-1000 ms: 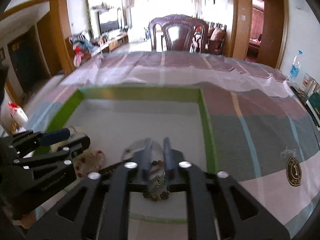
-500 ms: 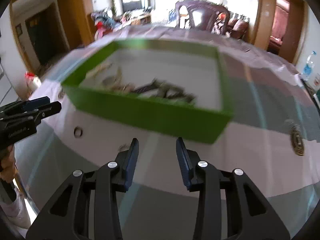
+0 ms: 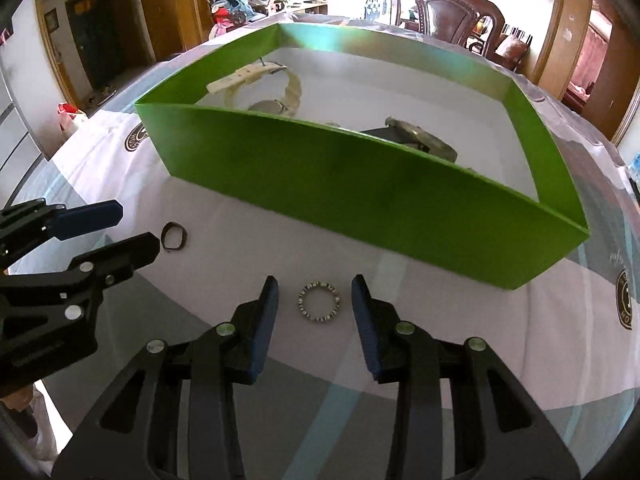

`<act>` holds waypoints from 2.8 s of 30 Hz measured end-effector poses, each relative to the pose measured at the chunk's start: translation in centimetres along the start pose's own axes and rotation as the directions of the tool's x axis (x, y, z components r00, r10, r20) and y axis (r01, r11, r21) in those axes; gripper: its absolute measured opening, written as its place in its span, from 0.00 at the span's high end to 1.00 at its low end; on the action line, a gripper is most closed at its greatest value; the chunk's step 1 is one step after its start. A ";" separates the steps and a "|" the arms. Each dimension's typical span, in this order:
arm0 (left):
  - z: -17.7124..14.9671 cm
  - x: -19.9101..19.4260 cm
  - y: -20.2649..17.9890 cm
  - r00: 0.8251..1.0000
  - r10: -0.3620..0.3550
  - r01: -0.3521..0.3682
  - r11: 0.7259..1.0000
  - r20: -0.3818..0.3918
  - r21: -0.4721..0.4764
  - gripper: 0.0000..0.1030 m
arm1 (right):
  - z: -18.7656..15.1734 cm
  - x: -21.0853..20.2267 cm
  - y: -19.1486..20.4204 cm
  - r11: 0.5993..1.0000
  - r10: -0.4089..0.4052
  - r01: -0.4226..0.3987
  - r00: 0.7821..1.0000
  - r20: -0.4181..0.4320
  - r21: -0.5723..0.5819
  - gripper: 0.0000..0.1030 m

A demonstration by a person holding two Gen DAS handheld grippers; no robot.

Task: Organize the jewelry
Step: 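Move the right gripper over the beaded ring while the left moves over the dark ring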

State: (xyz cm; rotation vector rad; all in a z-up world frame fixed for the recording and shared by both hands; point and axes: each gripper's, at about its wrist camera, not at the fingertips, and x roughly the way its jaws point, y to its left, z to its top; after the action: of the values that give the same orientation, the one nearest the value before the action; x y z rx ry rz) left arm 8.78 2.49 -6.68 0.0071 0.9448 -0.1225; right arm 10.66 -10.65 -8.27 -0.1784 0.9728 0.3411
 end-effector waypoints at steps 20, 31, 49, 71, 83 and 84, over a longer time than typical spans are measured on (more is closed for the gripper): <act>0.7 2.1 -1.8 0.998 -0.058 0.059 0.998 -0.029 0.017 0.52 | -3.5 -3.4 -4.9 0.983 -0.065 0.058 0.997 0.036 0.173 0.69; 0.6 0.8 -3.0 0.994 -0.107 0.107 0.993 0.006 0.048 0.49 | -3.6 -3.1 -5.8 0.977 -0.046 0.037 0.998 0.036 0.208 0.64; 0.8 2.5 -3.7 0.998 0.056 -0.056 0.996 -0.007 0.065 0.45 | -3.7 -2.2 -3.9 0.986 -0.101 0.094 0.994 0.047 0.138 0.64; 0.4 2.3 -4.3 0.997 0.072 -0.072 0.996 0.001 0.050 0.48 | -3.8 -2.2 -4.0 0.987 -0.091 0.083 0.994 0.057 0.138 0.64; 0.1 2.2 -3.9 0.999 0.045 -0.045 0.998 0.007 0.038 0.66 | -4.1 -2.4 -4.6 0.986 -0.068 0.057 0.995 0.070 0.158 0.80; 0.1 2.1 -3.9 0.999 0.044 -0.044 0.998 0.008 0.038 0.73 | -4.1 -2.4 -4.7 0.986 -0.066 0.054 0.995 0.070 0.159 0.80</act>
State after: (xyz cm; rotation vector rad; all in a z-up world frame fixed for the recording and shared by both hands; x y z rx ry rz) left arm 9.64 -1.59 -8.19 0.0632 0.9349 -0.0997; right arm 7.94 -16.74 -8.52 -0.0511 0.9134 0.2136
